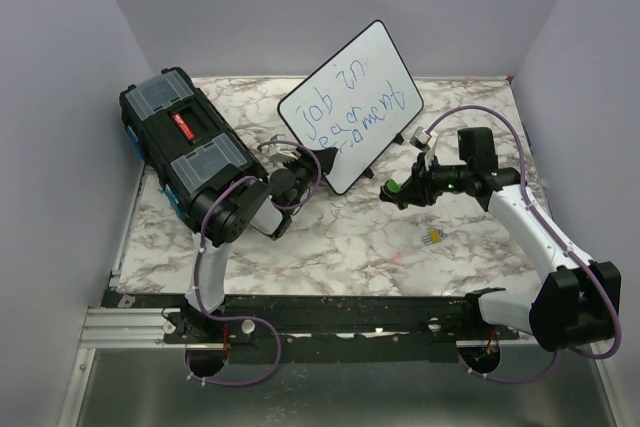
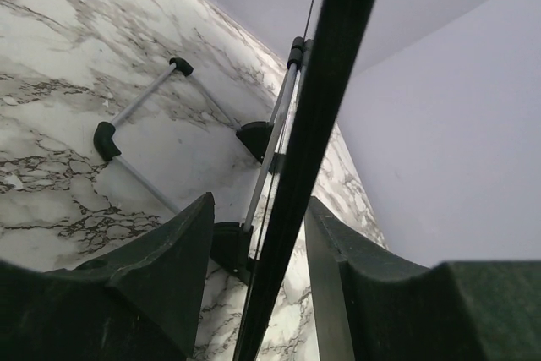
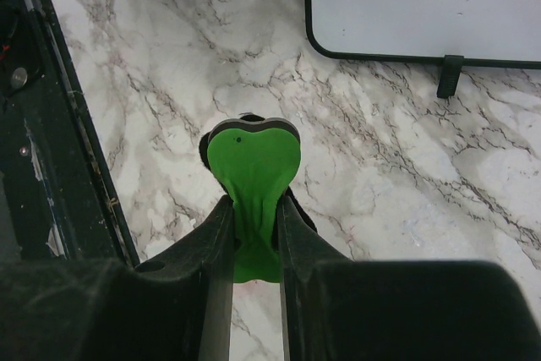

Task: Erase the whiteboard
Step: Pick up the whiteboard from the whiteboard stand.

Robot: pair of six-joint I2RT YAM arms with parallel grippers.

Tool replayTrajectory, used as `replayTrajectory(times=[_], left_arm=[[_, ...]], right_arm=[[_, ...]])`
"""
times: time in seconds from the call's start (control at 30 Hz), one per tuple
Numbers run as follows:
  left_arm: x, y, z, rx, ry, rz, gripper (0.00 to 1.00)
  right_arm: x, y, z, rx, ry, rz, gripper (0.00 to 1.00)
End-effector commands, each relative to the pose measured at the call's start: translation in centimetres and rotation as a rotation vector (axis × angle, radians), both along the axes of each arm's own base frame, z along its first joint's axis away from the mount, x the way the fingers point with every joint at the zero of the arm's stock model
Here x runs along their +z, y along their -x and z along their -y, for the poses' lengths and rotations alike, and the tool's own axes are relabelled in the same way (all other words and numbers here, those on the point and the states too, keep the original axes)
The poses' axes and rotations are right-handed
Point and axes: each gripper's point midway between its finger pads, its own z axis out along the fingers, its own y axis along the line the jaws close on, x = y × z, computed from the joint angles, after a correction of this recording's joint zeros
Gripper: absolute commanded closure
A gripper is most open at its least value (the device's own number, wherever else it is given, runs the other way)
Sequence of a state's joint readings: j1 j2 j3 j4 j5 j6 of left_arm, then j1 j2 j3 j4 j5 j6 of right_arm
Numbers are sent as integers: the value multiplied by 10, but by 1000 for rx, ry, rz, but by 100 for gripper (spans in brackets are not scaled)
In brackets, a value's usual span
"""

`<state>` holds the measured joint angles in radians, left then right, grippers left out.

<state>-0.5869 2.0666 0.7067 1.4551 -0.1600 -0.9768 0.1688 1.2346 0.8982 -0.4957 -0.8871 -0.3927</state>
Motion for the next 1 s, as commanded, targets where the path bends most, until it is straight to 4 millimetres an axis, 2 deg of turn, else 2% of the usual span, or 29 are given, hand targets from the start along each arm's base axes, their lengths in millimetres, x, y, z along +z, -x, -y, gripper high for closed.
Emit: replayTrajectory(times=[0.0,0.13,0.2,0.23,0.27,0.43,0.7,0.97], left_arm=[[26,-3,1,16,91,81,56],[27,-3,5,-3,93,91,66],[28,-2,9,-23,94,100,79],[30,-2,11,-33,86,111,92],[32,-2,12,-38,69,124,100],[54,3,14,-57,-17,197,100],[109,8,19,-91,-204,344,100],[141,4,18,-113,-281,419,100]], right_arm=[[3,6,-1,14,-15,-7,98],[3,6,0,14,-16,-5,98],[3,6,0,13,-16,-6,98],[3,7,0,15,-16,-7,98],[3,7,0,15,-16,-7,98],[5,7,1,13,-20,-4,98],[10,6,3,6,-24,11,98],[18,4,7,-12,-41,22,99]])
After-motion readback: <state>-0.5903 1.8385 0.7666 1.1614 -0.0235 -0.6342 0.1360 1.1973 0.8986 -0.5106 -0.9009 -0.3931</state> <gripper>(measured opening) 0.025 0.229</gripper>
